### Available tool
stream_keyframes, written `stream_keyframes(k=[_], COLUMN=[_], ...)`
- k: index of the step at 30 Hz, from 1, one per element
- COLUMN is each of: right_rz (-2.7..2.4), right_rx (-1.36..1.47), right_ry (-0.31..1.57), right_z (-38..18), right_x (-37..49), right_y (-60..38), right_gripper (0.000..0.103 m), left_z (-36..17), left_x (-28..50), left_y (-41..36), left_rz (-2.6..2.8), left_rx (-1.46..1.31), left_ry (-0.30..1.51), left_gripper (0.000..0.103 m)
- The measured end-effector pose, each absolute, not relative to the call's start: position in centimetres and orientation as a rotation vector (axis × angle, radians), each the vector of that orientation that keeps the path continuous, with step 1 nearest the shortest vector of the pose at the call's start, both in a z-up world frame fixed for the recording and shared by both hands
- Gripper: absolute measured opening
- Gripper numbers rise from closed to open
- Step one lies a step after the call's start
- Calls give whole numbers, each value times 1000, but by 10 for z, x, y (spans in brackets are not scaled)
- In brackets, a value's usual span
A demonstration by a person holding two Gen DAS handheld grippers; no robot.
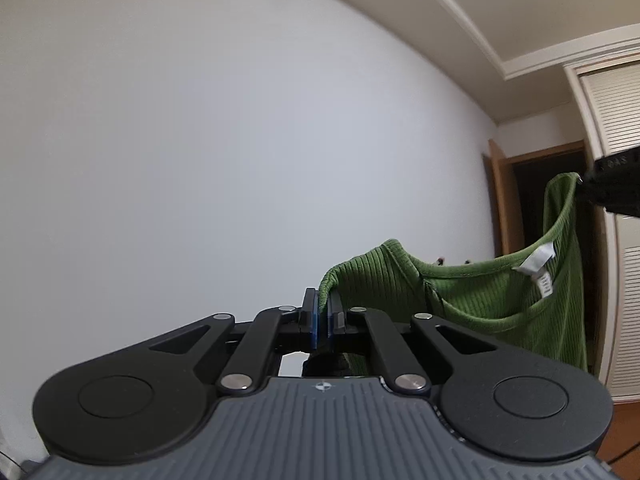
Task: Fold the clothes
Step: 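Lift the green shirt off the pile with both grippers and carry it to the bed, then lower the green shirt onto the patterned bed cover with both grippers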
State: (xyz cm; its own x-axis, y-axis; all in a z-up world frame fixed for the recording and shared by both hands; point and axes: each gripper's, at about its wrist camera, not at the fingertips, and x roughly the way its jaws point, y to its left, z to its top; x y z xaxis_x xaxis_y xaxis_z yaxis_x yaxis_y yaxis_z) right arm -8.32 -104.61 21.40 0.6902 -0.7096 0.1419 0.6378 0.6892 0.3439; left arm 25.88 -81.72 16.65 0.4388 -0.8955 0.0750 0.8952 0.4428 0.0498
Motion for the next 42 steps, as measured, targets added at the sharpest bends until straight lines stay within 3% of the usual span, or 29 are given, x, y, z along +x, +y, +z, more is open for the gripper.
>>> stream_keyframes(k=[6, 17, 23, 25, 26, 27, 28, 29, 31, 32, 37, 42], right_rz=[-767, -518, -399, -405, -416, -427, -437, -448, -469, -480, -533, -593], right_rx=[275, 395, 346, 351, 361, 371, 381, 391, 411, 421, 471, 525], right_ry=[-140, 302, 482, 512, 518, 524, 530, 536, 548, 554, 585, 619], right_z=[193, 14, -73, -86, -90, -93, -97, -100, -107, -110, -127, -145], right_x=[10, 202, 298, 295, 288, 281, 274, 268, 254, 247, 213, 172], right_y=[-1180, -1434, -1513, -1507, -1504, -1501, -1498, -1495, -1490, -1487, -1473, -1455], right_gripper=[2, 2, 3, 3, 3, 5, 14, 34, 59, 65, 67, 67], left_z=[121, -27, -87, -107, -115, -123, -126, -128, -127, -121, -89, -102], left_x=[324, 450, 494, 499, 502, 505, 507, 508, 508, 500, 436, 365], left_y=[-918, -1127, -1176, -1178, -1180, -1179, -1174, -1167, -1153, -1147, -1107, -1040], left_rz=[-996, -535, -501, -548, -543, -532, -528, -526, -534, -572, -721, -642], left_rx=[65, 207, 245, 274, 301, 329, 327, 319, 294, 274, 253, 301], left_ry=[74, 403, 523, 593, 637, 683, 711, 735, 774, 791, 839, 864], left_gripper=[5, 5, 6, 14, 27, 48, 59, 67, 68, 70, 79, 84])
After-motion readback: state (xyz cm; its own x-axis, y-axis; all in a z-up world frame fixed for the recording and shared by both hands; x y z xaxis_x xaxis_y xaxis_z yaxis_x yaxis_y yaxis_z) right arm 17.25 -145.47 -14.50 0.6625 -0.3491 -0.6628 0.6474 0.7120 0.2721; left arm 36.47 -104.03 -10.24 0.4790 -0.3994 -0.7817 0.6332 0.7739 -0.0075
